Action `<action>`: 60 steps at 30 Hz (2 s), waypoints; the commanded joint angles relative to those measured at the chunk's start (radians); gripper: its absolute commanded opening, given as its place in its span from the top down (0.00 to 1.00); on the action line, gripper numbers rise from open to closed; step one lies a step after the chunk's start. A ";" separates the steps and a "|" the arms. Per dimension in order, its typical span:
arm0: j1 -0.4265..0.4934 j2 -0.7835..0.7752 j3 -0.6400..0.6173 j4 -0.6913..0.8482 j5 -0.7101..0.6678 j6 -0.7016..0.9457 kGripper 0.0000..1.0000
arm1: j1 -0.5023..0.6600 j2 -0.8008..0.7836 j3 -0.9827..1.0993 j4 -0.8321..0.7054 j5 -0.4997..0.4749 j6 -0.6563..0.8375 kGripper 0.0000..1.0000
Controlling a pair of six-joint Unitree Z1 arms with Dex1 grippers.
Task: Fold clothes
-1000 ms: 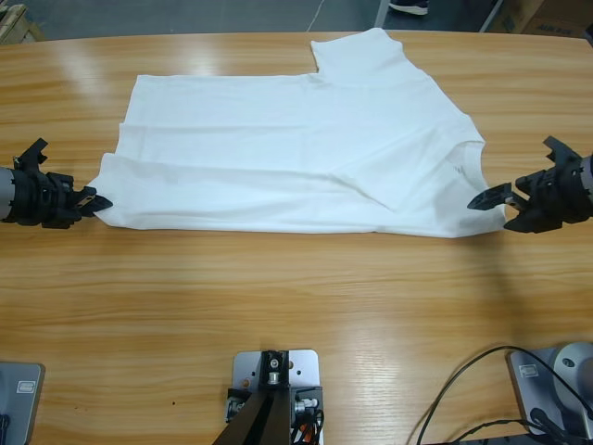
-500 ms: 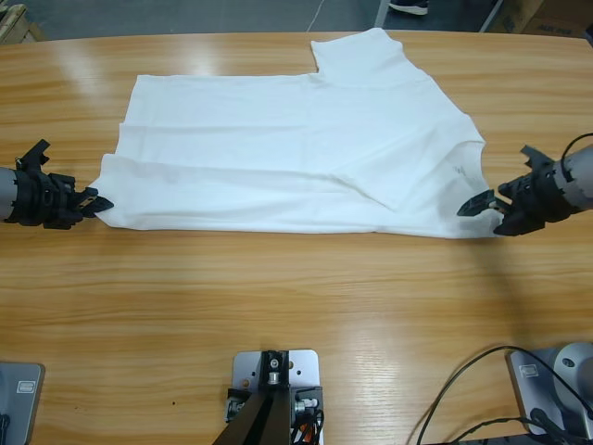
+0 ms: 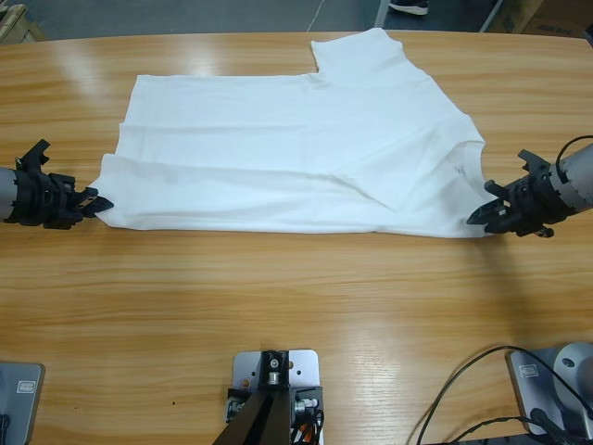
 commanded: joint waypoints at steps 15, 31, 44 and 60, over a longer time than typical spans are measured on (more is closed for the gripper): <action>0.006 0.039 0.003 -0.008 -0.012 0.011 1.00 | -0.055 -0.125 -0.015 0.098 -0.009 0.007 0.00; 0.006 0.045 -0.002 -0.008 -0.016 0.013 1.00 | -0.151 -0.043 0.125 -0.193 0.086 0.027 0.00; 0.006 0.043 0.001 -0.006 -0.016 0.013 1.00 | -0.151 -0.099 0.136 -0.156 0.009 0.030 0.01; 0.006 0.046 0.000 -0.006 -0.016 0.014 1.00 | -0.151 -0.014 0.132 -0.195 0.044 0.034 0.01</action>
